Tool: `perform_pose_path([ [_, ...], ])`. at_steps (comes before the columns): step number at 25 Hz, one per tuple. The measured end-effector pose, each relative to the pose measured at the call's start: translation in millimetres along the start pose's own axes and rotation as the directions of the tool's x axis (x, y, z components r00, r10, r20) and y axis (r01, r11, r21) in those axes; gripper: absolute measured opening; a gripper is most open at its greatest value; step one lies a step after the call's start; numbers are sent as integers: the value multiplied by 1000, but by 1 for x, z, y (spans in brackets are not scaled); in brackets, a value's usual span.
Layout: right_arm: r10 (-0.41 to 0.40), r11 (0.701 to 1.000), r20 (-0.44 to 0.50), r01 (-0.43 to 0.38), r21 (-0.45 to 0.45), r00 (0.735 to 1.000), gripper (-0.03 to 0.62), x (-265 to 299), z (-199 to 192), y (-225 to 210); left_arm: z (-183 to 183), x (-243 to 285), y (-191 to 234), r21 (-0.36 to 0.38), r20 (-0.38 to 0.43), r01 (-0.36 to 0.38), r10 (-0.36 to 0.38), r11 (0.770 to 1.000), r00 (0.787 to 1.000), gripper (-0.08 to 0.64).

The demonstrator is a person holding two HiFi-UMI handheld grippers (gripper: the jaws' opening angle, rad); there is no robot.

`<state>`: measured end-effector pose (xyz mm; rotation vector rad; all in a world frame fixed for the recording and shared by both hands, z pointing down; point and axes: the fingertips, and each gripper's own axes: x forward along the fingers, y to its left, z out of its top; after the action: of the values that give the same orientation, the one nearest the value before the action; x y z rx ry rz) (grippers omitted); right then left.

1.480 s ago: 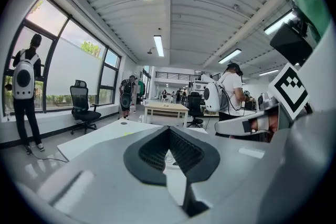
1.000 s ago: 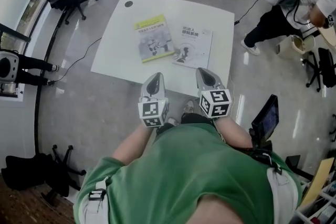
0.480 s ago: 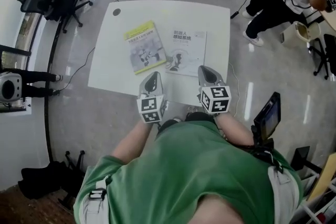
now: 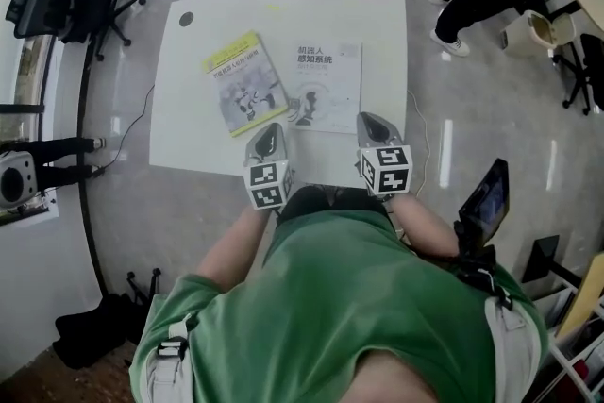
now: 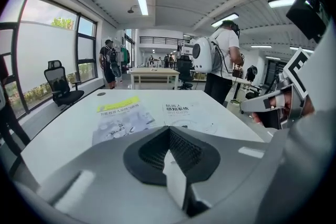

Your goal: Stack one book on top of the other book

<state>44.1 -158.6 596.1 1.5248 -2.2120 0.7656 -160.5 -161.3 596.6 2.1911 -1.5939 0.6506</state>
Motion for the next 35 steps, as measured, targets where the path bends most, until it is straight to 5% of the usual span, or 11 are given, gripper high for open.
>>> perform_pose_path([
  [11,-84,996,-127,86,14,988,8,34,-28,-11,-31,40,10,-62,-135,121,-129,991,983,8],
  [13,-73,997,-146,77,28,987,75,37,-34,-12,-39,43,7,-83,-156,151,-163,985,974,9],
  [16,-65,997,-172,73,40,983,114,40,-42,-14,-53,47,1,-119,-184,199,-219,973,958,94],
  [35,2,986,-311,50,161,950,245,56,-74,-12,-60,68,-30,-212,-283,354,-404,911,870,229],
])
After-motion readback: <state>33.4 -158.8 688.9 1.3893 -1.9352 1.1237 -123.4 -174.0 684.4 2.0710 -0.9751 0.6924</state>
